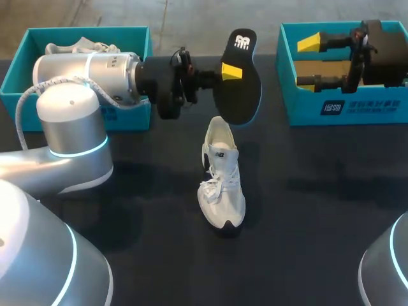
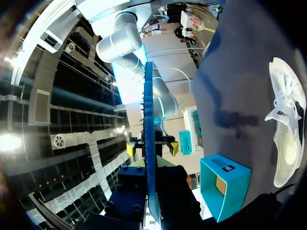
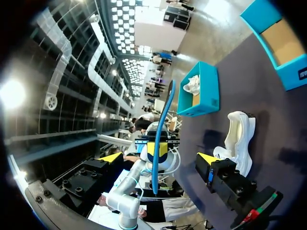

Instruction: Take the shoe out of the shoebox, open the shoe tongue, remove and reinsert the insole, then place the shoe into the shoebox

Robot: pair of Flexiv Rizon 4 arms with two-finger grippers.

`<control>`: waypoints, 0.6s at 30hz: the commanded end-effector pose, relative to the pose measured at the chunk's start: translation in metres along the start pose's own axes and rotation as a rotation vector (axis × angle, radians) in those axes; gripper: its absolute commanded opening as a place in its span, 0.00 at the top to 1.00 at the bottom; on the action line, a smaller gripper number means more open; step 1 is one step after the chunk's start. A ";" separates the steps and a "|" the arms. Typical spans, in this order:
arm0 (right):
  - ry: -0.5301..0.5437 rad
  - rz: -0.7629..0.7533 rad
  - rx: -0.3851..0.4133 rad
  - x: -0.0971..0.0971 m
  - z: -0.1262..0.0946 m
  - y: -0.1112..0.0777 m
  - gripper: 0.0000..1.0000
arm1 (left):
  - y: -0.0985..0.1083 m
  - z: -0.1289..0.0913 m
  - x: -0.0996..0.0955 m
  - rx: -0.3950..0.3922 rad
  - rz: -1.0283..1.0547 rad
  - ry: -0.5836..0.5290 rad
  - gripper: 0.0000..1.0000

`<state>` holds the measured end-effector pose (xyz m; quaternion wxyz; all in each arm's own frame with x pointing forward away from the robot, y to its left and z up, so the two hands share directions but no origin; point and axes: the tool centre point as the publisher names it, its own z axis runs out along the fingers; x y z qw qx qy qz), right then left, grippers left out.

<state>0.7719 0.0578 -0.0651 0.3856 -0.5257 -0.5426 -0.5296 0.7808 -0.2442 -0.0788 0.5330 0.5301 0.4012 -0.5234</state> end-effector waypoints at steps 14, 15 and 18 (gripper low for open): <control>-0.001 0.001 -0.002 0.000 0.001 0.000 0.00 | -0.004 -0.012 -0.013 -0.007 -0.848 -0.001 1.00; -0.001 0.001 -0.002 0.000 0.001 0.000 0.00 | -0.004 -0.013 -0.013 -0.018 -0.890 -0.008 1.00; -0.001 0.001 -0.002 0.000 0.001 0.000 0.00 | -0.004 -0.016 -0.013 -0.039 -1.103 0.014 1.00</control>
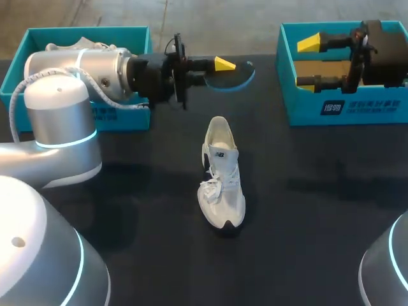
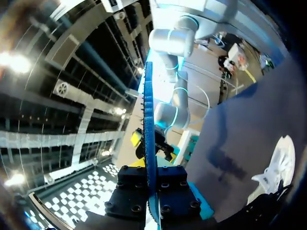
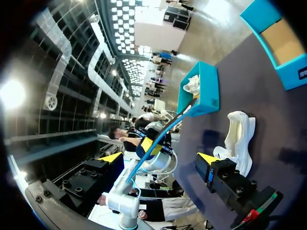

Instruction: Take the shoe out of the shoebox, open the shoe tongue, remove and reinsert the insole, then place the shoe into the shoebox

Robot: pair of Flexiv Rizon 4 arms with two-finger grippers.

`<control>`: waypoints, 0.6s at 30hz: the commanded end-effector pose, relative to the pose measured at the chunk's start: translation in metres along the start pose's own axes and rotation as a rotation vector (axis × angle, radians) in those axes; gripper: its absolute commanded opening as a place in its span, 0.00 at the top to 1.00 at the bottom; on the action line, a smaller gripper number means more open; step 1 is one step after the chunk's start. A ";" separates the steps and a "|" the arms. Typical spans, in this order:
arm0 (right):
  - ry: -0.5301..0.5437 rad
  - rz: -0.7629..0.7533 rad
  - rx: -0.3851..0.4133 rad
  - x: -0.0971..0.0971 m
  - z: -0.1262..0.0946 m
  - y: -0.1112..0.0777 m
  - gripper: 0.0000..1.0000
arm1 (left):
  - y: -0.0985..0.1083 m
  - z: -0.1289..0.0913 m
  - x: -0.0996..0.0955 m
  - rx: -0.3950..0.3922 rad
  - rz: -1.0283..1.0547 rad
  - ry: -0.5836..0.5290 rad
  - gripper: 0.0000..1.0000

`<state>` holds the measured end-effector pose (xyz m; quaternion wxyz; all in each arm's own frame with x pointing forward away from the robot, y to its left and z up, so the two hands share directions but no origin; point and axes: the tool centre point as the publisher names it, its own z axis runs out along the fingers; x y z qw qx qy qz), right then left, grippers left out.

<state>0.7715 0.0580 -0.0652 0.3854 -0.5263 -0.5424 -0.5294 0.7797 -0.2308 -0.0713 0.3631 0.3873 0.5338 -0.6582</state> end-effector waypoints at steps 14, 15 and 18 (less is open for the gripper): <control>-0.001 0.000 -0.001 0.000 0.001 0.000 0.00 | -0.008 -0.005 -0.002 -0.044 -1.172 0.192 1.00; -0.001 0.000 -0.001 0.000 0.001 0.000 0.00 | -0.007 -0.004 0.000 -0.042 -1.158 0.192 1.00; -0.001 0.000 -0.001 0.000 0.001 0.000 0.00 | -0.007 -0.004 0.000 -0.042 -1.158 0.192 1.00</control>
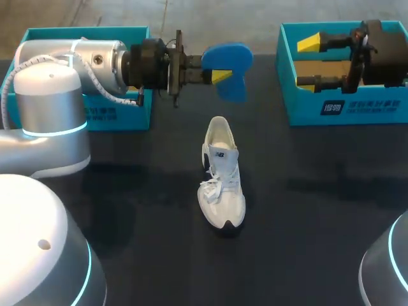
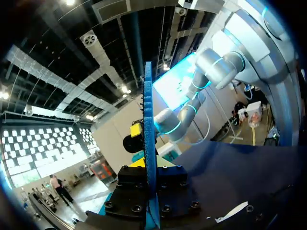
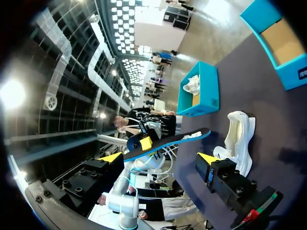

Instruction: Take the shoe out of the shoebox, open the shoe tongue, remove and reinsert the insole, then place the shoe into the shoebox

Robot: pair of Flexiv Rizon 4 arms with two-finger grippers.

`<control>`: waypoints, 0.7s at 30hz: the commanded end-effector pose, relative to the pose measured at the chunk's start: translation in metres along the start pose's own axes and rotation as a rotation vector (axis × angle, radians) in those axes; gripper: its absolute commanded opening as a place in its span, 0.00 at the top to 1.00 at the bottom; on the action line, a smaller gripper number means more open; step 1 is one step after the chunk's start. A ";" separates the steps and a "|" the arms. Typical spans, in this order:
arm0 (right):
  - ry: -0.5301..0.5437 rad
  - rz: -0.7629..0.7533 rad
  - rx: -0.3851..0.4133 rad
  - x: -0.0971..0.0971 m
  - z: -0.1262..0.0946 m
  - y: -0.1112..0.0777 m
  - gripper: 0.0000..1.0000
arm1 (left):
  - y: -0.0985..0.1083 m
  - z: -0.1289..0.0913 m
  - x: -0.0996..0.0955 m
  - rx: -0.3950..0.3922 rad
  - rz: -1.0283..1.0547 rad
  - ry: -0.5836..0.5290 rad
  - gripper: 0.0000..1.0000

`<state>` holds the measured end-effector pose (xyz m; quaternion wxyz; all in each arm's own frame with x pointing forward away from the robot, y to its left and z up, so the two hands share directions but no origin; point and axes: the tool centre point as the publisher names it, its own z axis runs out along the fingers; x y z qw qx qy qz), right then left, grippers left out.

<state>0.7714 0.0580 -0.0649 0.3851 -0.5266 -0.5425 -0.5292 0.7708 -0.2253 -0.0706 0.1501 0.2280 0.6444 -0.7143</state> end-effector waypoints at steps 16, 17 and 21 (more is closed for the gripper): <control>0.000 0.000 -0.001 -0.001 0.001 0.001 0.00 | 0.000 0.000 -0.004 -0.030 -0.571 0.138 1.00; 0.000 0.000 -0.001 -0.001 0.001 0.001 0.00 | -0.002 -0.001 -0.005 0.003 -0.617 0.126 1.00; 0.000 0.000 -0.001 -0.001 0.001 0.001 0.00 | -0.005 -0.002 -0.007 0.033 -0.723 0.114 1.00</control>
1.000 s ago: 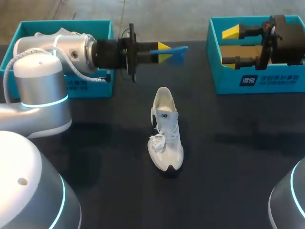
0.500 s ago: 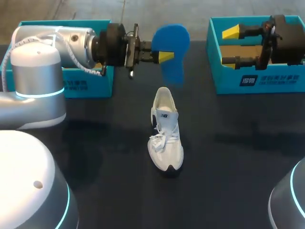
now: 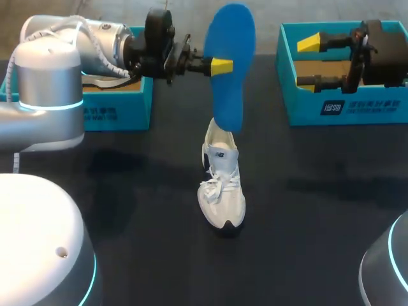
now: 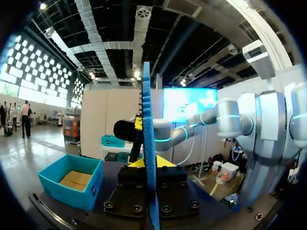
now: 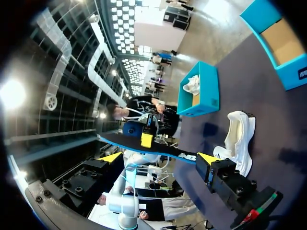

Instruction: Take the shoe out of the shoebox, open the shoe tongue, remove and reinsert the insole, then place the shoe into the shoebox

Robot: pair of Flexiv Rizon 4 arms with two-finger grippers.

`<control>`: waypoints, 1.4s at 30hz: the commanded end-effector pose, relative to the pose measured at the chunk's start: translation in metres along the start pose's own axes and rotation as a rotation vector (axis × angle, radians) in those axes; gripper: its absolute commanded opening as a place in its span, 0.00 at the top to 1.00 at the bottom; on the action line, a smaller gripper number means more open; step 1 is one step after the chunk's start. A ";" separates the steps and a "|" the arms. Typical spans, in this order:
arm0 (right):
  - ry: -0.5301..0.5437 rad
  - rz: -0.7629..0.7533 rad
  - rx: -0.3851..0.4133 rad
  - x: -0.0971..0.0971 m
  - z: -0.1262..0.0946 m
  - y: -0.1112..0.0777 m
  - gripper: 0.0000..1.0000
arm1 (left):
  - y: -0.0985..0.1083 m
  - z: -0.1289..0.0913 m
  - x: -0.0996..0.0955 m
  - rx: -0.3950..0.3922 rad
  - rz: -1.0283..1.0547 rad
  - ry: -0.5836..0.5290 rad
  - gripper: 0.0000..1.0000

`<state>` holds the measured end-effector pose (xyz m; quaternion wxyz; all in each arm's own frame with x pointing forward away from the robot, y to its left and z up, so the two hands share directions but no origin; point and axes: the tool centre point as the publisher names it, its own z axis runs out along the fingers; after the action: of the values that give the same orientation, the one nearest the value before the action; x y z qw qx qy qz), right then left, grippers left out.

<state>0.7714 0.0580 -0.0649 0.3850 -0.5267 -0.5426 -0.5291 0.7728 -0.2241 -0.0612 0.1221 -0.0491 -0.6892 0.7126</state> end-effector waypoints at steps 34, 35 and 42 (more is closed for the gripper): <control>0.001 0.000 -0.001 -0.001 0.001 0.001 0.00 | 0.012 0.004 0.010 0.167 -0.968 0.040 1.00; 0.001 0.000 -0.001 -0.001 0.001 0.001 0.00 | 0.011 0.004 0.009 0.169 -0.989 0.045 1.00; 0.001 0.000 -0.001 -0.001 0.001 0.001 0.00 | 0.009 0.003 0.007 0.175 -1.132 0.048 1.00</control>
<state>0.7713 0.0581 -0.0648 0.3850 -0.5267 -0.5427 -0.5290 0.7649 -0.2257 -0.0699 0.5012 0.3157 -0.5425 0.5957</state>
